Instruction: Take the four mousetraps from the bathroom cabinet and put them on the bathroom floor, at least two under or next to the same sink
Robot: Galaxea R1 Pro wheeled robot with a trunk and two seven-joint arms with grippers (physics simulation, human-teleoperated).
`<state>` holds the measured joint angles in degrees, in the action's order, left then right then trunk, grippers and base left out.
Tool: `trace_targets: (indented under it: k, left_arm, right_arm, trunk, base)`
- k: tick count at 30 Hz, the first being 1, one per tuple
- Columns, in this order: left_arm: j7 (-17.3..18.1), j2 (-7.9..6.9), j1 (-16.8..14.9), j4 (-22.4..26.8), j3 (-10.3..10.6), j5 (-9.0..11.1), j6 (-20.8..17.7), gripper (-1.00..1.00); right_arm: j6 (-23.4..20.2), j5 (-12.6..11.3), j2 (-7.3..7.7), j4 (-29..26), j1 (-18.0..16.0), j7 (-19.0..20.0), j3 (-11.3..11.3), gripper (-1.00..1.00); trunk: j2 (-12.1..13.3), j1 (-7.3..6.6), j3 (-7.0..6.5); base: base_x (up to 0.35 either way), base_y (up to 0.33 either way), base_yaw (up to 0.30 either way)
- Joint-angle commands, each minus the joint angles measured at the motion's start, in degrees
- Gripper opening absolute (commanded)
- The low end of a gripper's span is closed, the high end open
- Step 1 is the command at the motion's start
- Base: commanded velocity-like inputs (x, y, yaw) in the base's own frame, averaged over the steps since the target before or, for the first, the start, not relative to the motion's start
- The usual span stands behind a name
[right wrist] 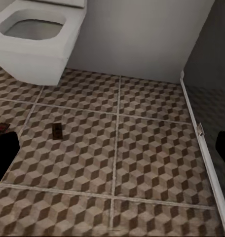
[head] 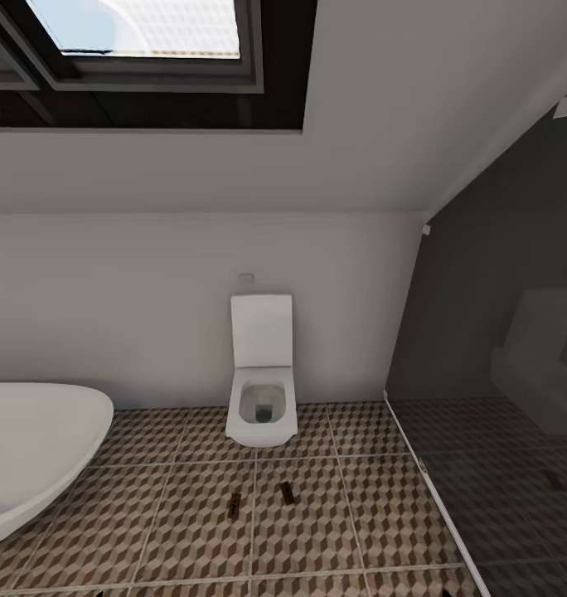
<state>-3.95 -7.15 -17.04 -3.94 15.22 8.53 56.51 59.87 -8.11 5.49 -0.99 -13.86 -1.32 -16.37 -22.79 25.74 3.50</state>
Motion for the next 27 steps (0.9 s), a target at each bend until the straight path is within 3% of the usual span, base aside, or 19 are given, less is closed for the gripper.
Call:
trace_targets:
  k: [1, 6, 10, 16, 21, 27]
  left_arm:
    - [-0.36, 0.05, -0.1, -0.19, 0.52, 0.17, 0.27, 1.0]
    - [-0.36, 0.14, -0.1, -0.19, 0.52, 0.17, 0.27, 1.0]
    - [-0.36, 0.18, -0.1, -0.19, 0.52, 0.17, 0.27, 1.0]
    - [-0.36, 0.22, -0.1, -0.19, 0.52, 0.17, 0.01, 1.0]
    - [-0.37, 1.07, -0.1, -0.23, 0.52, 0.17, -0.28, 1.0]
    - [-0.33, 1.78, -0.1, -0.27, 0.52, 0.17, -0.54, 1.0]
  right_arm:
    - [0.13, -1.15, -0.01, 0.0, 0.4, -0.28, -0.59, 1.0]
    - [0.13, -4.87, -0.35, -0.03, 2.1, -0.61, -0.63, 1.0]
    - [0.13, -6.54, -1.36, -0.05, 2.74, -0.74, -0.66, 1.0]
    - [0.13, -7.13, -3.64, -0.13, 2.98, -1.04, -0.61, 1.0]
    - [0.13, -7.23, -4.14, -0.14, 3.03, -1.15, -0.6, 1.0]
    - [-3.74, -7.26, -4.24, -0.21, 3.04, -1.09, -0.61, 1.0]
  trunk:
    - [-0.13, 0.04, 0.12]
    - [-0.13, 0.04, 0.12]
    - [-0.13, 0.04, 0.12]
    - [-0.13, 0.04, 0.12]
    - [-0.13, 0.04, 0.12]
    - [-0.13, 0.04, 0.12]
  base:
    - [0.0, 0.0, 0.0]
    - [0.0, 0.0, 0.0]
    - [0.0, 0.0, 0.0]
    - [0.0, 0.0, 0.0]
    - [0.0, 0.0, 0.0]
    - [0.0, 0.0, 0.0]
